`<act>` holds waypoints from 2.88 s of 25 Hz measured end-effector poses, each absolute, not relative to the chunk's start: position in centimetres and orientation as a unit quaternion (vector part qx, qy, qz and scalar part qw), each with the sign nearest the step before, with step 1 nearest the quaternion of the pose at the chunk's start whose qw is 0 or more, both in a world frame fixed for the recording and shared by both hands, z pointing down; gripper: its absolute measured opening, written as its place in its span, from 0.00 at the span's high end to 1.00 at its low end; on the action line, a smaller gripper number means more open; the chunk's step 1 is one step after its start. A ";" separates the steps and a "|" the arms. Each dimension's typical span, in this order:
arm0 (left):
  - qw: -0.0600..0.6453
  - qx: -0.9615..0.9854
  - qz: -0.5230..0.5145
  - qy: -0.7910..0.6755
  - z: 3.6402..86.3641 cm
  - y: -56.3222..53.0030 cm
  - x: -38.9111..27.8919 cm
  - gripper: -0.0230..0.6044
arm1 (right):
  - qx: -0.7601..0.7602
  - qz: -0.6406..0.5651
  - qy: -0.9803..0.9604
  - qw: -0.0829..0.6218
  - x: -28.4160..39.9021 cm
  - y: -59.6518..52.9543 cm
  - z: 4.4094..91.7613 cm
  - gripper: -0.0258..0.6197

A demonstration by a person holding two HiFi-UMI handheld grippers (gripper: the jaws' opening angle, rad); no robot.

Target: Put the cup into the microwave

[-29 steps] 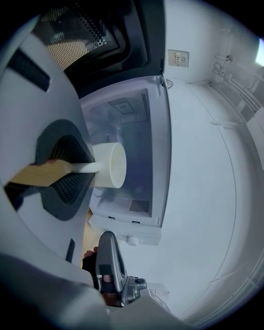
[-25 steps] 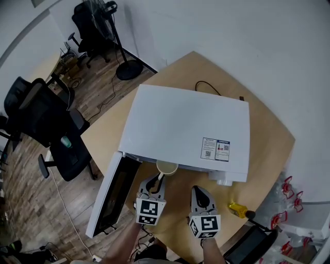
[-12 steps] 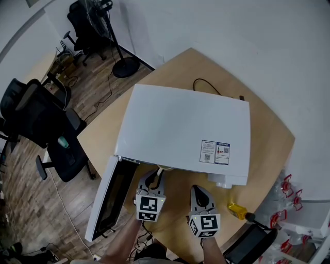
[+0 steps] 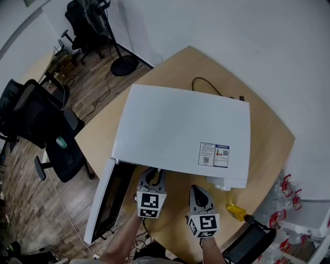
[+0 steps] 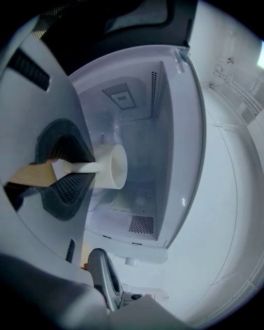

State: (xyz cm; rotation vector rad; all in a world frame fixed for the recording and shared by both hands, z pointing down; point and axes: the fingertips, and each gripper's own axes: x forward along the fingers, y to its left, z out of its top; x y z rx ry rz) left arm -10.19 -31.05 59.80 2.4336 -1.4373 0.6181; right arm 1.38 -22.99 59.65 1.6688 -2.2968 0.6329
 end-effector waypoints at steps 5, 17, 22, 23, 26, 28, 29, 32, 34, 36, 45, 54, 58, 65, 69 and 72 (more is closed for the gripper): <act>0.120 0.835 0.211 -0.494 59.8 -31.7 -10.0 0.86 | 0.571 0.218 -0.783 0.115 1.6 -23.4 59.7 0.93; 0.143 0.848 0.202 -0.468 60.1 -31.5 -9.1 0.62 | 0.568 0.221 -0.785 0.111 1.5 -23.6 59.6 0.93; 0.141 0.848 0.195 -0.472 59.7 -31.4 -9.0 0.56 | 0.570 0.221 -0.784 0.109 1.8 -23.3 59.4 0.93; 0.139 0.848 0.194 -0.473 59.6 -31.4 -9.0 0.56 | 0.570 0.220 -0.784 0.108 1.9 -23.2 59.4 0.93; 0.127 0.849 0.195 -0.475 59.1 -31.1 -9.0 0.56 | 0.572 0.217 -0.784 0.106 2.1 -23.0 59.1 0.93; 0.122 0.849 0.196 -0.476 58.7 -30.7 -9.0 0.56 | 0.571 0.212 -0.786 0.106 2.1 -22.7 58.6 0.93; 0.122 0.849 0.195 -0.476 58.5 -30.5 -9.0 0.57 | 0.571 0.209 -0.787 0.105 2.1 -22.6 58.4 0.93; 0.120 0.846 0.195 -0.482 57.9 -29.8 -9.1 0.57 | 0.570 0.201 -0.790 0.103 2.4 -22.1 57.5 0.93; 0.118 0.844 0.193 -0.486 57.2 -29.2 -9.2 0.57 | 0.570 0.196 -0.791 0.100 2.6 -21.7 56.9 0.93; 0.115 0.842 0.190 -0.491 56.4 -28.4 -9.3 0.57 | 0.570 0.189 -0.794 0.097 2.8 -21.3 56.1 0.93; 0.089 0.830 0.180 -0.520 51.9 -23.7 -10.0 0.64 | 0.558 0.151 -0.811 0.090 3.6 -18.7 52.5 0.93; 0.081 0.814 0.170 -0.550 48.4 -17.3 -10.3 0.74 | 0.533 0.115 -0.835 0.077 4.0 -15.4 48.2 0.93; 0.081 0.804 0.162 -0.566 47.0 -14.5 -10.4 0.79 | 0.521 0.100 -0.844 0.072 4.4 -13.6 46.5 0.93; 0.080 0.786 0.150 -0.595 45.4 -9.3 -10.4 0.87 | 0.499 0.080 -0.860 0.068 5.0 -10.0 44.6 0.93; 0.082 0.778 0.147 -0.605 45.0 -6.2 -10.0 0.89 | 0.487 0.073 -0.868 0.067 5.6 -7.7 43.9 0.93; 0.082 0.776 0.141 -0.610 44.5 -3.9 -9.7 0.90 | 0.479 0.068 -0.873 0.065 6.0 -6.1 43.5 0.93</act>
